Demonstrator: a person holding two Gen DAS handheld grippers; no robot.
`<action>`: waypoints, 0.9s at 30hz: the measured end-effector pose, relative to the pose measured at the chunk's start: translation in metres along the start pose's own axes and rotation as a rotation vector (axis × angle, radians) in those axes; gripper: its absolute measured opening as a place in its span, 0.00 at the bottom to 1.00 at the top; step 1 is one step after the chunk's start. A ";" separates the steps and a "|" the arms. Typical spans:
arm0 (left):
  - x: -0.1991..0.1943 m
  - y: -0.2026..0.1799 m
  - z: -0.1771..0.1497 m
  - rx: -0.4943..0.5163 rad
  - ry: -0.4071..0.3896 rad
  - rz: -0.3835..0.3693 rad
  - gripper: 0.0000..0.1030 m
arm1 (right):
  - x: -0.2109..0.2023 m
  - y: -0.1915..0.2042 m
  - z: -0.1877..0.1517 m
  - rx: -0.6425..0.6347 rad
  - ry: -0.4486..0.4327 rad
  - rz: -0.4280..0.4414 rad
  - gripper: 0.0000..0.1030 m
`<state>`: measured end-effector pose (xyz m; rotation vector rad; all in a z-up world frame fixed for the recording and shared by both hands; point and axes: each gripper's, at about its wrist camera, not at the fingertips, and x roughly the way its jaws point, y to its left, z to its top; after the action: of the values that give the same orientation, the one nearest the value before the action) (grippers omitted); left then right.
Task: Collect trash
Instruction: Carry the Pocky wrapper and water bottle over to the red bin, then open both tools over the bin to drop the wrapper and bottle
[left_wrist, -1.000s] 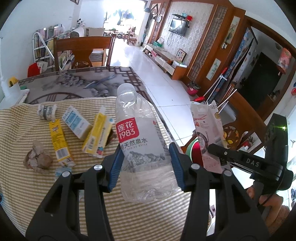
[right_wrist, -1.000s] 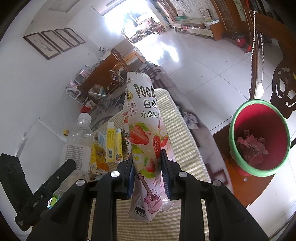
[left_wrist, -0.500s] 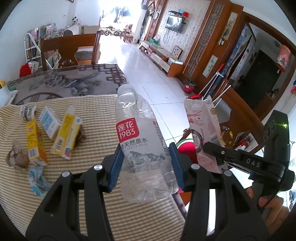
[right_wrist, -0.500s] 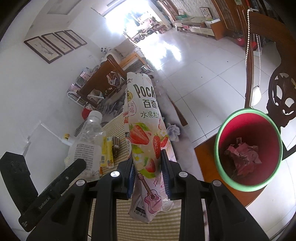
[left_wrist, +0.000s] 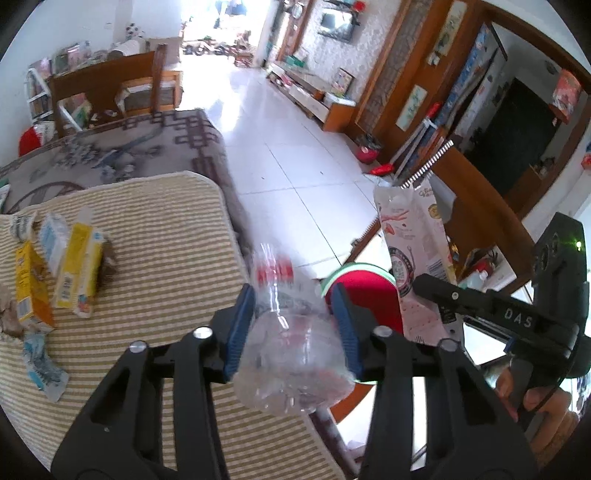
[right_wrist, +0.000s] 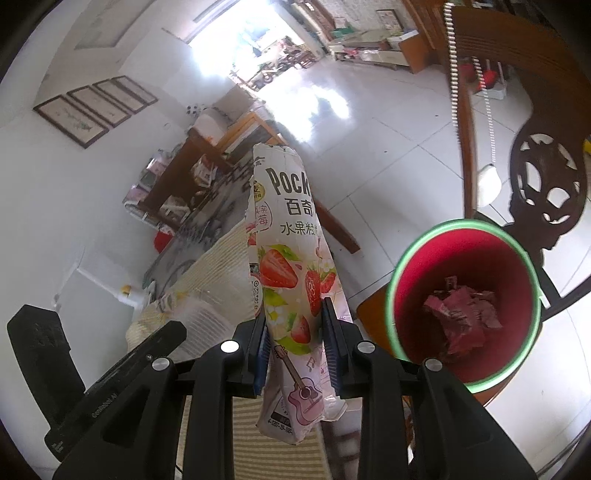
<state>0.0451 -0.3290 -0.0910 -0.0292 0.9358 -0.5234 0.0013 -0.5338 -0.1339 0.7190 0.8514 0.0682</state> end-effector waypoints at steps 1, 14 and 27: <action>0.003 -0.003 0.000 0.004 0.005 -0.007 0.39 | -0.002 -0.007 0.001 0.012 -0.003 -0.009 0.25; 0.054 -0.025 0.000 0.023 0.102 -0.032 0.29 | -0.002 -0.089 0.014 0.128 0.018 -0.127 0.25; 0.054 -0.036 0.008 0.031 0.083 -0.049 0.47 | -0.005 -0.105 0.016 0.171 -0.010 -0.205 0.70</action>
<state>0.0625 -0.3855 -0.1181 -0.0027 1.0100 -0.5880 -0.0142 -0.6242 -0.1871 0.7875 0.9249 -0.1932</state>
